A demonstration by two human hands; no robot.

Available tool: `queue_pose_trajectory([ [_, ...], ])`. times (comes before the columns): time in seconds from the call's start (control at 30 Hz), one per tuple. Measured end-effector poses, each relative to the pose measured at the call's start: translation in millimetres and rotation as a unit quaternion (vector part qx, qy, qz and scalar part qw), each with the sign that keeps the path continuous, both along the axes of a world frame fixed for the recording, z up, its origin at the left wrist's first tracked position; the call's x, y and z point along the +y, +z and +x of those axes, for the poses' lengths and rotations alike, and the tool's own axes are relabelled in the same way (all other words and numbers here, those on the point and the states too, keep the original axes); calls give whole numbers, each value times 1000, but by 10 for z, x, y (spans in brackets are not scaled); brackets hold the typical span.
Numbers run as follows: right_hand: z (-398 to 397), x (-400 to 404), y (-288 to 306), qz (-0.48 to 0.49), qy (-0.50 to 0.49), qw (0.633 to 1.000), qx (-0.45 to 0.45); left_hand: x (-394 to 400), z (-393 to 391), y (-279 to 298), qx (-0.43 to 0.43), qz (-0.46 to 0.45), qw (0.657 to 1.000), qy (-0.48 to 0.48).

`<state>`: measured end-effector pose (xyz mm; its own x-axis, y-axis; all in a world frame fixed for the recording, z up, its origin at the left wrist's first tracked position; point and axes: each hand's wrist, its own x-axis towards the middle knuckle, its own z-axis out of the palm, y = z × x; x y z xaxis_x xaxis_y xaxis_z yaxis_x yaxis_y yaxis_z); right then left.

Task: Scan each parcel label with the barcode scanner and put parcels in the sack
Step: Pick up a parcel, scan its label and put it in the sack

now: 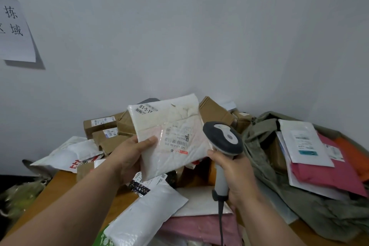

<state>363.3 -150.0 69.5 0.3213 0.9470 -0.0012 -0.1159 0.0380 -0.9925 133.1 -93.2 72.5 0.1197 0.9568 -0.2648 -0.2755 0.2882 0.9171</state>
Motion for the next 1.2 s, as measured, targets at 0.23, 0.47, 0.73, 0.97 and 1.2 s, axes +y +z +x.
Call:
queue_pose_trajectory([
  [0.23,-17,-94,-13,-36,88,995,-22,104,68,4,-43,4,997,59],
  [0.47,-69,-134,68,-10,156,983,-99,124,84,39,12,25,999,43],
  [0.73,-59,-107,79,-7,164,963,-213,264,-143,299,241,96,965,-32],
  [0.97,-71,-104,43,-4,177,951,-254,281,-137,492,245,88,962,-79],
  [1.2,-52,-102,33,-6,174,952,-250,287,-146,438,268,90,956,-84],
])
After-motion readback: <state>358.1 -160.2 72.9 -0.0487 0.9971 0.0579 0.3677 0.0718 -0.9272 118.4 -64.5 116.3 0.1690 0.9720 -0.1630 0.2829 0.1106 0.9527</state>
